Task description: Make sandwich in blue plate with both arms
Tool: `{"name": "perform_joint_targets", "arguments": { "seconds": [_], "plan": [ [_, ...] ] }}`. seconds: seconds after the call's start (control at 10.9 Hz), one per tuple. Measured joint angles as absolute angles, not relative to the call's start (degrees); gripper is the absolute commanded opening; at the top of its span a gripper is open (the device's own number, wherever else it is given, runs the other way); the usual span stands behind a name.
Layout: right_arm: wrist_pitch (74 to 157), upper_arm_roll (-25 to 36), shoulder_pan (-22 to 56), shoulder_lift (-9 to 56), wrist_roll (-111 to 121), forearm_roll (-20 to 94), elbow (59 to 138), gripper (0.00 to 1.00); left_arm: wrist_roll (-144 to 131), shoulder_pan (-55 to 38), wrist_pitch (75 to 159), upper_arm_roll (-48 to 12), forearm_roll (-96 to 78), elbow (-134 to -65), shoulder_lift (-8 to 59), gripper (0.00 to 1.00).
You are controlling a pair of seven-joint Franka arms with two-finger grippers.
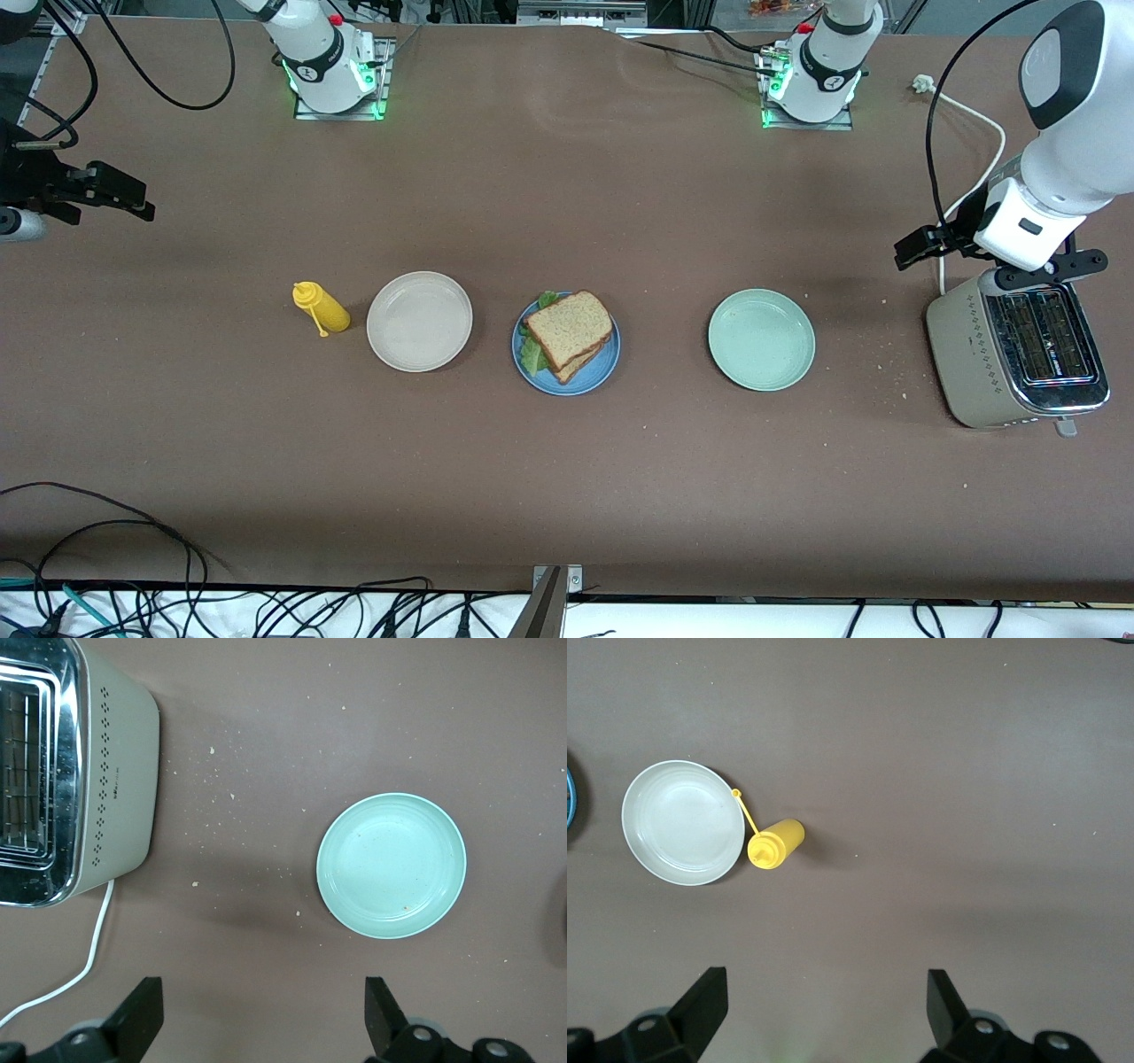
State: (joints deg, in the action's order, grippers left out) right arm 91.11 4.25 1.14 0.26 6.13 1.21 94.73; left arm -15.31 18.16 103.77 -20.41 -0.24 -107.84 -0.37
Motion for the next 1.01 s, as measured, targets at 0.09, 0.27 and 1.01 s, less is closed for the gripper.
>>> {"name": "perform_joint_targets", "arguments": {
  "seconds": [0.09,0.27,1.01],
  "plan": [
    [91.11,4.25,1.14,0.26,6.13,1.21,94.73,1.00,-15.29,12.17,103.80,-13.85,-0.73,-107.85,-0.41,1.00],
    [91.10,4.25,1.14,0.26,6.13,1.21,94.73,1.00,-13.51,3.52,103.81,-3.65,-1.52,-107.91,-0.53,1.00],
    [91.10,4.25,1.15,0.26,6.13,1.21,94.73,1.00,-12.07,-5.78,104.38,5.92,-2.37,-108.28,-0.89,1.00]
  ]
}}
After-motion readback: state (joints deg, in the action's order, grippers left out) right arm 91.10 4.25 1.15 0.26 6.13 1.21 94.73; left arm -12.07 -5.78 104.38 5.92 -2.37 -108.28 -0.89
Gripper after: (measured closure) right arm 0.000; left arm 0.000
